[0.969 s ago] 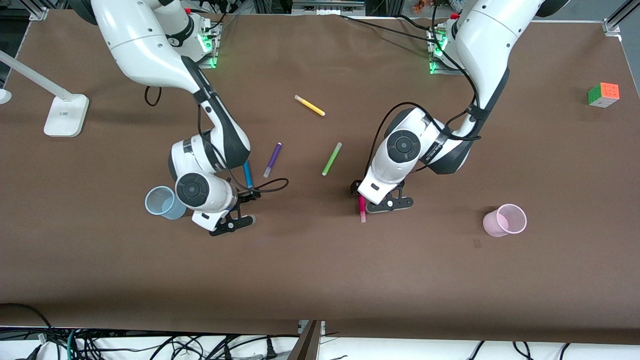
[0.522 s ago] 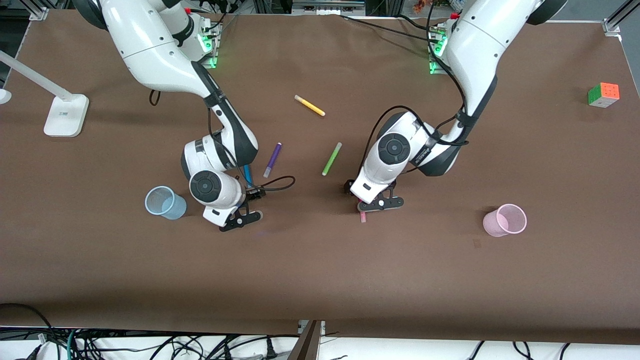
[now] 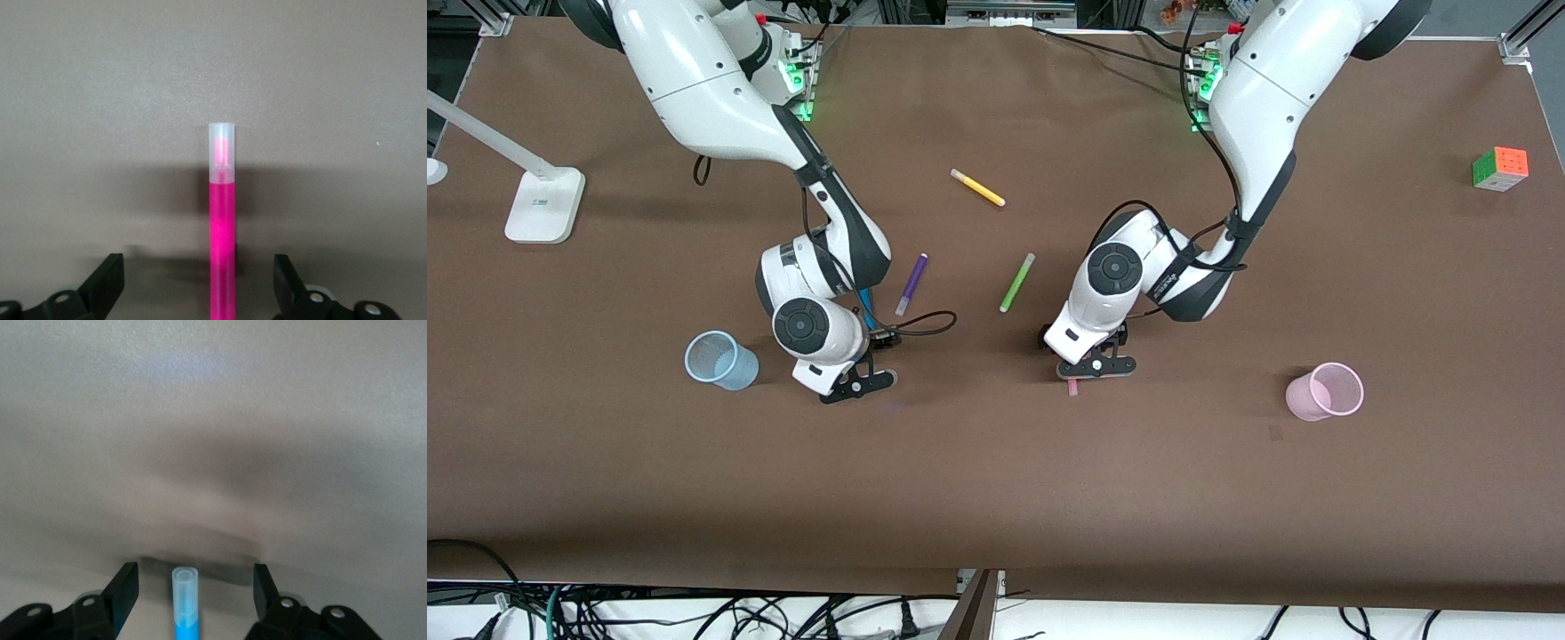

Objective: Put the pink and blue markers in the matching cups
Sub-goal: 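Close the right gripper on the blue marker while the left gripper grasps pink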

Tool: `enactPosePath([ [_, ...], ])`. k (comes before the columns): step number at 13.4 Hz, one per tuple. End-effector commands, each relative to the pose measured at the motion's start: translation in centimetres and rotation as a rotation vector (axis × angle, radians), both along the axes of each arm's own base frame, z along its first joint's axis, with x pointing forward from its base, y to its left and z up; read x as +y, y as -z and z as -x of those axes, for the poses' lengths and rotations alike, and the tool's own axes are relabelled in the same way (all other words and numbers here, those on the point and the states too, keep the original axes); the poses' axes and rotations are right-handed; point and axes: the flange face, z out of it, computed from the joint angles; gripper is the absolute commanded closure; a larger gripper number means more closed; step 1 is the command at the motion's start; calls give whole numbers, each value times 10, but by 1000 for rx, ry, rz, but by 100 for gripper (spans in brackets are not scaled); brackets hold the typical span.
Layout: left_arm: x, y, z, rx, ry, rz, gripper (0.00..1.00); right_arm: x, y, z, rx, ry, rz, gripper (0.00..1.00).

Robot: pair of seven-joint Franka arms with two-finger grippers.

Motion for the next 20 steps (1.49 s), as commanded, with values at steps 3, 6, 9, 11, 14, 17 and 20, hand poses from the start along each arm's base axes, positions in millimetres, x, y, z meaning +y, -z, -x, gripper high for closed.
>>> enactPosePath([
  [3, -4, 7, -6, -57, 56, -32, 12, -6, -12, 16, 2, 1, 14, 73],
  [6, -2, 6, -9, -71, 60, -21, 23, -5, -9, 17, -3, -3, 13, 73],
  [9, -3, 11, -8, -64, 61, -21, 49, -6, -6, 14, -19, -10, 15, 73],
  [11, -2, 9, -9, -70, 57, -15, 75, -6, -5, 14, -29, -15, 11, 77],
  [14, -6, 6, -12, -101, 41, 22, 100, -4, -33, 4, -71, -43, -13, 100],
  [17, 8, -13, -23, -116, 11, 24, 100, -8, -96, -20, -156, -31, -45, 100],
  [20, 40, -68, -39, -96, -27, -26, 100, -38, -155, -36, -190, -142, -68, 100],
])
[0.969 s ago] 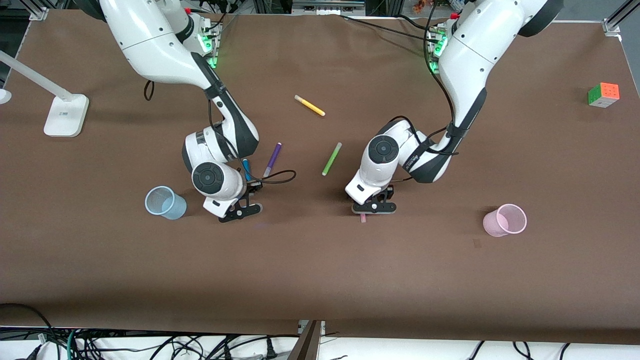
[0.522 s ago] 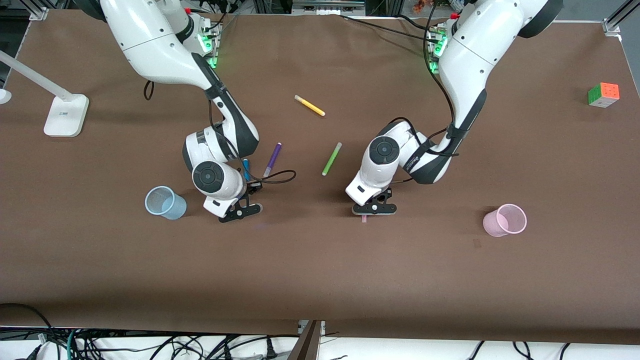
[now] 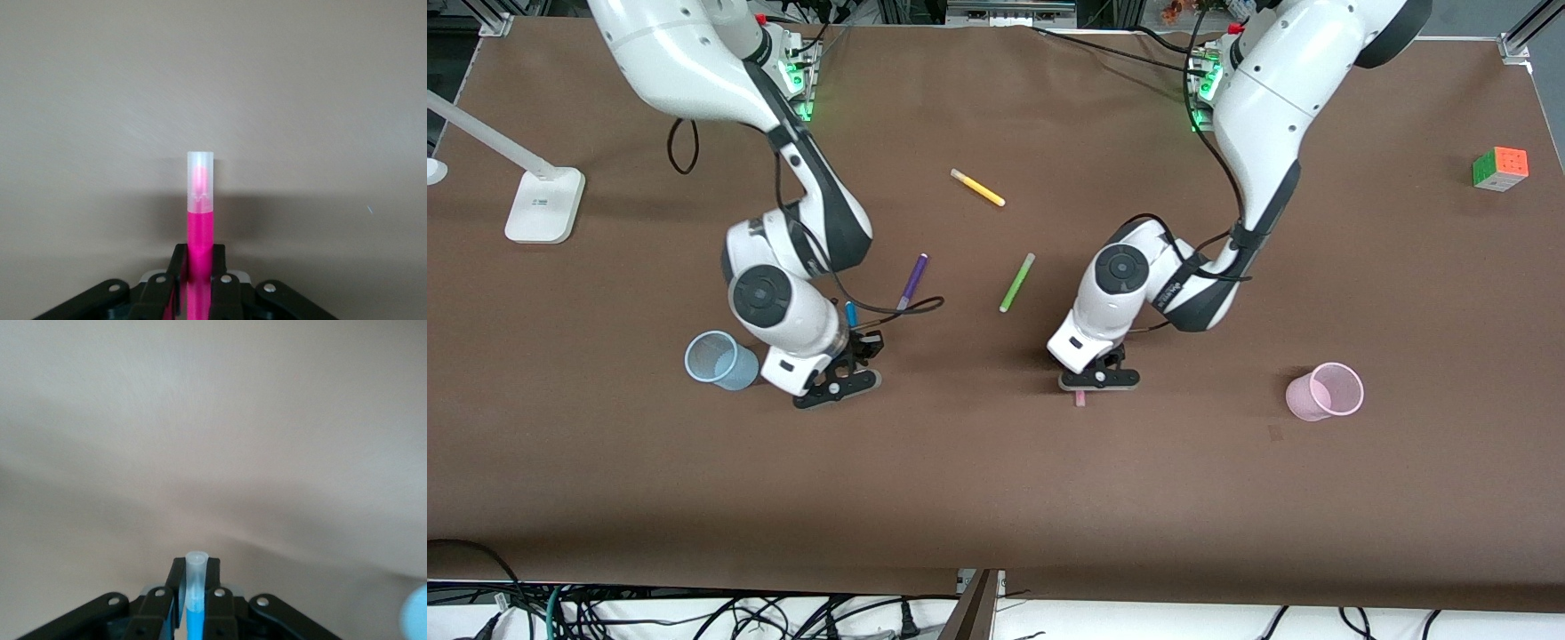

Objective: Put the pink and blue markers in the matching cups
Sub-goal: 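Carry the blue marker to the blue cup while the left gripper carries pink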

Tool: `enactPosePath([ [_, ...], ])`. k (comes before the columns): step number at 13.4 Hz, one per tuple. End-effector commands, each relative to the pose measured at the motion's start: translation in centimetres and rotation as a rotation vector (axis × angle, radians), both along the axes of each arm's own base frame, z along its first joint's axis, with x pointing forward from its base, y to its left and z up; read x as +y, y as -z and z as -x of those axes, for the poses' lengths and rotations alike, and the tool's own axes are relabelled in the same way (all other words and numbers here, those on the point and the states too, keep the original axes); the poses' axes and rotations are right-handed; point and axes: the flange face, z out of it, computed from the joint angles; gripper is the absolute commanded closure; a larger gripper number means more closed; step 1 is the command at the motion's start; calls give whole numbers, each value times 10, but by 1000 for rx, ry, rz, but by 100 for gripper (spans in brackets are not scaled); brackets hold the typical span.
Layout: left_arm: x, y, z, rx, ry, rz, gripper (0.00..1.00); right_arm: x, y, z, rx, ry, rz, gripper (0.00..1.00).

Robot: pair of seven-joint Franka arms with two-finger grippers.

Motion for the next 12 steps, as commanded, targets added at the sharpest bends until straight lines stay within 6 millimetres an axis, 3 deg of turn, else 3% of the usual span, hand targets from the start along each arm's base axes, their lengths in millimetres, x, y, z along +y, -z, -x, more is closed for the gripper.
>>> enactPosePath([
  [1, 31, -63, -10, 24, 15, -63, 100, -41, -50, -11, -28, -190, -8, 100],
  [4, 95, -118, -28, 73, 170, -78, 100, -79, -81, -15, -39, -472, -60, 100],
  [7, 179, -162, -44, 96, 396, -65, 100, -124, -94, -16, -19, -619, -156, 100],
  [9, 230, -175, -54, 76, 600, -86, 100, -164, -91, -23, -80, -760, -280, 100],
  [12, 302, -172, -64, 36, 806, -13, 100, -209, -74, -28, -168, -900, -399, 100],
])
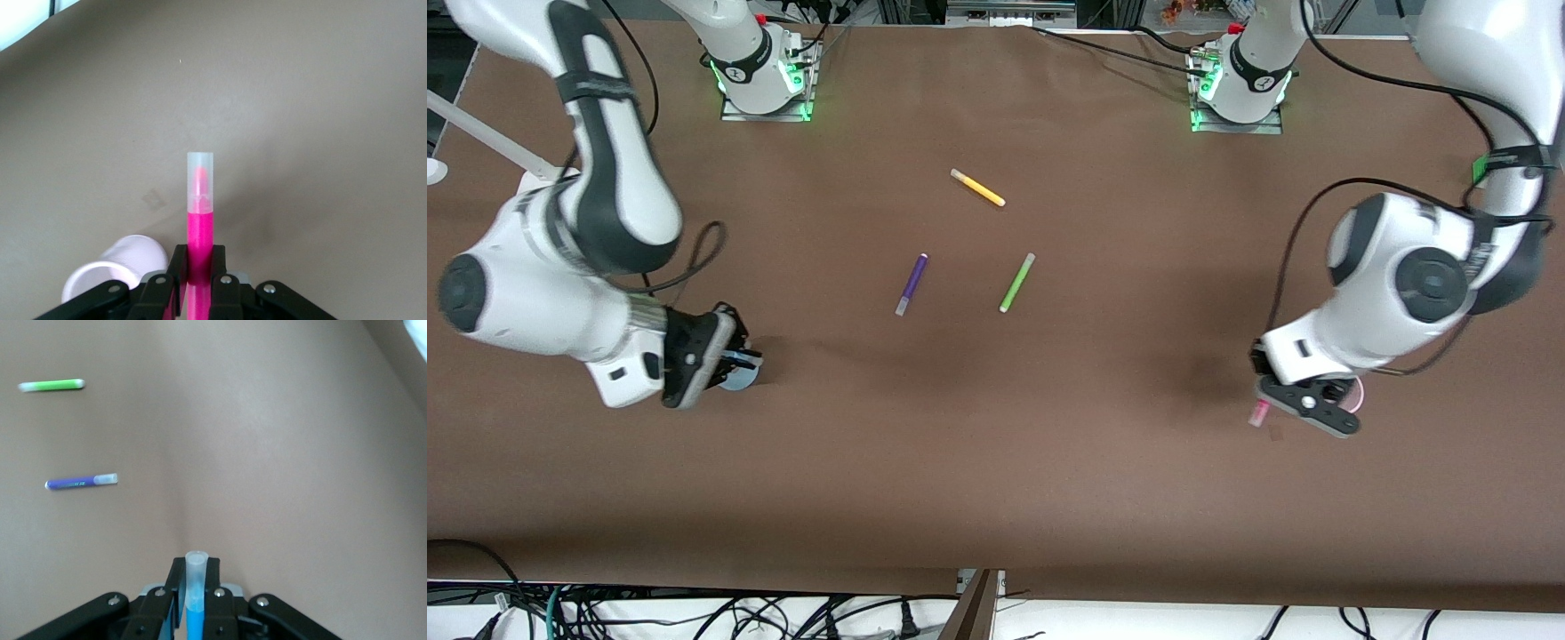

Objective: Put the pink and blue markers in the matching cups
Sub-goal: 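Carry the blue marker to the blue cup while the left gripper carries pink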

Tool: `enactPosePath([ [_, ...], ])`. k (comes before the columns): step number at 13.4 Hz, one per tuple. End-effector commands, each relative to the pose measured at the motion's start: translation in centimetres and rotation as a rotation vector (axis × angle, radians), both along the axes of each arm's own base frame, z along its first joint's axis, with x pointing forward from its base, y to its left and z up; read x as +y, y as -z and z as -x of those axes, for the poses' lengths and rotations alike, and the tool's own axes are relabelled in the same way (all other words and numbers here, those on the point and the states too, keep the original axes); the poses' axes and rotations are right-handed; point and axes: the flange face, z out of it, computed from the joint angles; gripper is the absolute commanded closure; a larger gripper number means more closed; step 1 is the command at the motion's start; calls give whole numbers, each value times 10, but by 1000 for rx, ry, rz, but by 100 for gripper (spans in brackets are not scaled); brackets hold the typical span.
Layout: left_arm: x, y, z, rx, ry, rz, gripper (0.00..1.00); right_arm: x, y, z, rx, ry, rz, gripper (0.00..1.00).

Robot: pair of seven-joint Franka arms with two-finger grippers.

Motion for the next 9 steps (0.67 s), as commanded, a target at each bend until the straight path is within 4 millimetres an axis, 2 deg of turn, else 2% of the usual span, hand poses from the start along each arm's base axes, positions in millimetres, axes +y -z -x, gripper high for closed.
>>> enactPosePath([
  [1, 45, 5, 1, -30, 202, 112, 100, -25, 12, 2, -22, -87, -109, 100],
  [4, 93, 14, 1, -79, 377, 255, 100, -48, 36, 4, -40, -125, -233, 100],
  [6, 119, 29, 1, -132, 469, 367, 100, -59, 51, 7, -57, -145, -289, 100],
  [9, 167, 82, 9, -212, 555, 532, 100, -74, 64, 13, -52, -183, -308, 100],
])
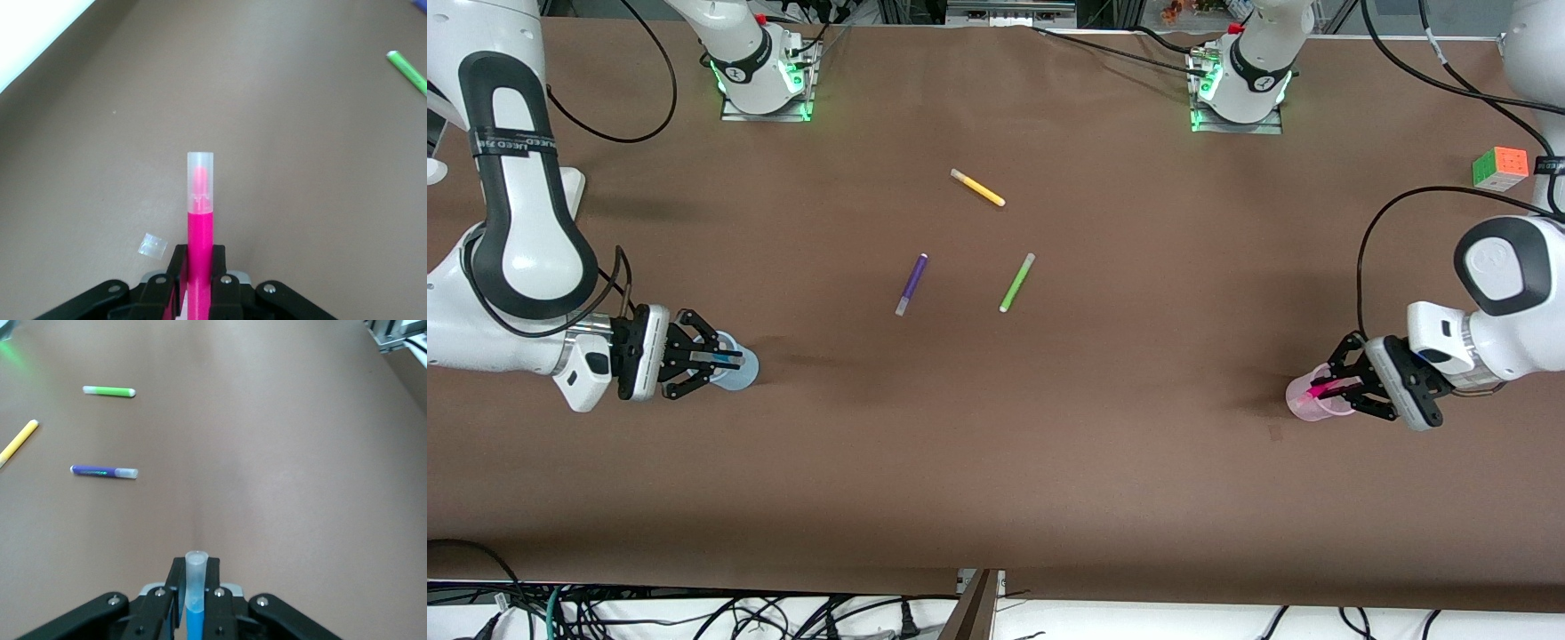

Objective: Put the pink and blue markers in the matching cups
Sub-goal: 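Carry the blue marker to the blue cup while the left gripper carries pink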

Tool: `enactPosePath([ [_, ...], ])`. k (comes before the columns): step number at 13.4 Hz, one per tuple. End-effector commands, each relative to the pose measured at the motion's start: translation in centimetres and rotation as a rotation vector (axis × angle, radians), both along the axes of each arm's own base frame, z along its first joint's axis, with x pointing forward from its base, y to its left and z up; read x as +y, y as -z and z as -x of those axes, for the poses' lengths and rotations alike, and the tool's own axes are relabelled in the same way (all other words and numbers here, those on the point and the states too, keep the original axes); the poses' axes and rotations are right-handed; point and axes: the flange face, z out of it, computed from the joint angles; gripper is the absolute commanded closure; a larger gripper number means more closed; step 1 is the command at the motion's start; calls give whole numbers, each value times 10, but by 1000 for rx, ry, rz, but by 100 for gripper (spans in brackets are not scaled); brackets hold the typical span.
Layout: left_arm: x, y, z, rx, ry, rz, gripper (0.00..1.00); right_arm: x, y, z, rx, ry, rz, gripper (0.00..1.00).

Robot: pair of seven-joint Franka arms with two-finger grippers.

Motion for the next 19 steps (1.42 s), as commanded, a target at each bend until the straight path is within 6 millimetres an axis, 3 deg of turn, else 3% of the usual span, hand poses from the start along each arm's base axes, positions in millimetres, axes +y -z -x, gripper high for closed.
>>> enactPosePath([
  [1, 37, 42, 7, -65, 63, 125, 100, -14, 5, 7, -23, -35, -54, 100],
  [2, 45, 48, 8, -83, 84, 133, 100, -20, 7, 8, -16, -35, -62, 98],
  [3, 53, 57, 10, -99, 96, 154, 100, -20, 8, 11, 14, -28, -71, 90],
  [4, 59, 64, 12, -115, 101, 179, 100, -21, 8, 12, 28, -23, -72, 15],
  [5, 63, 67, 12, -131, 101, 198, 100, -26, 5, 12, 28, -14, -73, 0],
  [8, 68, 69, 14, -139, 103, 208, 100, -25, -4, 9, 66, 59, -54, 0],
  [14, 86, 89, 19, -205, 113, 294, 100, -14, -47, -2, 326, 459, 103, 0],
  [19, 94, 91, 22, -247, 127, 336, 100, 32, -90, -11, 464, 770, 358, 0],
])
